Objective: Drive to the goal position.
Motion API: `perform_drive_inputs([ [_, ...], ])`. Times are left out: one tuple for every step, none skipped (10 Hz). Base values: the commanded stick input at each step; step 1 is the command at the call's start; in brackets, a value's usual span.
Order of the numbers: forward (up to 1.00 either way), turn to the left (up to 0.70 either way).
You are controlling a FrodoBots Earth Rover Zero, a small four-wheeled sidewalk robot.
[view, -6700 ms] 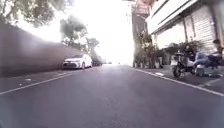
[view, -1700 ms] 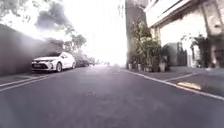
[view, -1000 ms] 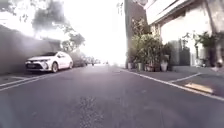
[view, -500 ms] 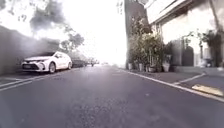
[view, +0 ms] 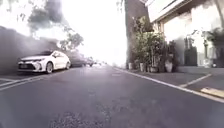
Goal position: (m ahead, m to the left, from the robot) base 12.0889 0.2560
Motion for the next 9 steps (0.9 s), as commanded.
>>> perform_drive_inputs([
  [0.45, 0.02],
  [0.45, 0.02],
  [0.45, 0.02],
  [0.45, 0.02],
  [0.45, 0.02],
  [0.45, 0.02],
  [0.45, 0.02],
  [0.45, 0.02],
  [0.45, 0.02],
])
